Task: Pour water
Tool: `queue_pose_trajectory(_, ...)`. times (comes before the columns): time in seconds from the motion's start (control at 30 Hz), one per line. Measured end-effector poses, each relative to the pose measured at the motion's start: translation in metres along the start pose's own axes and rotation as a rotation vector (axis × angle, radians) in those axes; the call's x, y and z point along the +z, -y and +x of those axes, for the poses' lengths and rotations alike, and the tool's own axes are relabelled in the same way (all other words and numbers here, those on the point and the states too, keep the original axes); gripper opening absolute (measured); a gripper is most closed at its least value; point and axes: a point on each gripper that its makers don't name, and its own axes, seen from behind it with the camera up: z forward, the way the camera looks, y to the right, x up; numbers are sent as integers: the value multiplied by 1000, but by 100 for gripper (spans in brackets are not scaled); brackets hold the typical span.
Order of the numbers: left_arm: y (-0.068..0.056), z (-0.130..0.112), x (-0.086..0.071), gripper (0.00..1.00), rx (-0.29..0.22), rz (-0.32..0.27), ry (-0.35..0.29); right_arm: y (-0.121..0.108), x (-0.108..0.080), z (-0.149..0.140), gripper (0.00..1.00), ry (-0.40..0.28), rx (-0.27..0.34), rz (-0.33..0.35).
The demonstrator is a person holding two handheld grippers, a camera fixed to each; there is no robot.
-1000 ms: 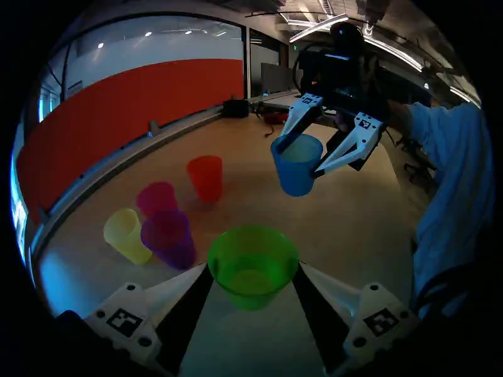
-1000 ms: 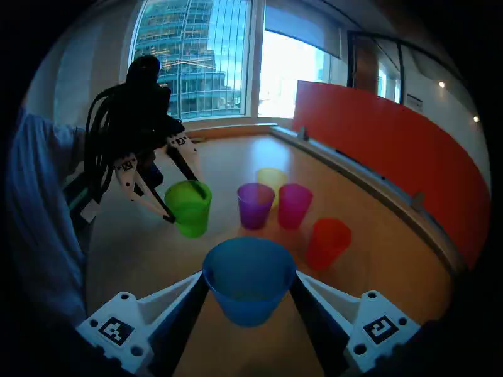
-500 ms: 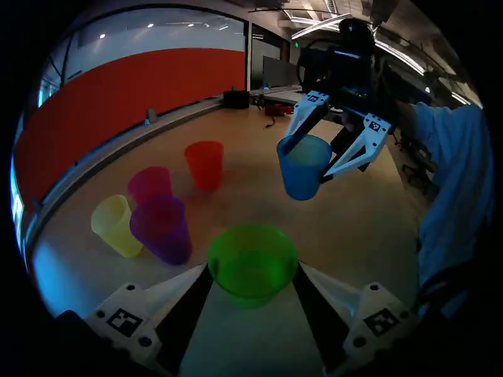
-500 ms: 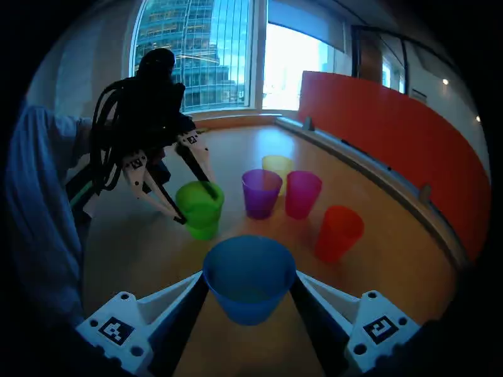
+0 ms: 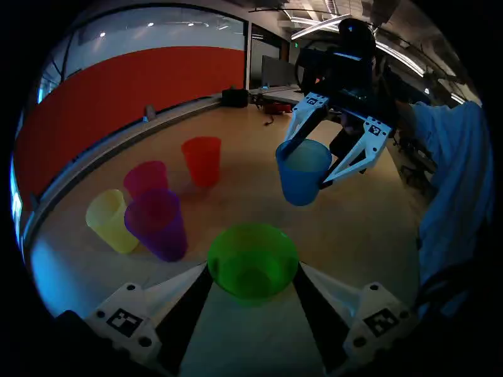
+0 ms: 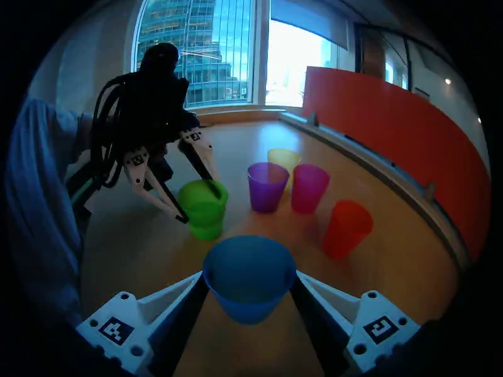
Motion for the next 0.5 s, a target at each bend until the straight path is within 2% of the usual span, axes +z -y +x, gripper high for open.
queue_pose_trajectory(0.43, 0, -4, -1, 87, 9, 5, 5, 8, 10, -3, 91, 8, -4, 13)
queue_pose_trajectory(0.5, -1, -6, -1, 91, 7, 5, 14, 8, 11, -5, 91, 11, -5, 14)
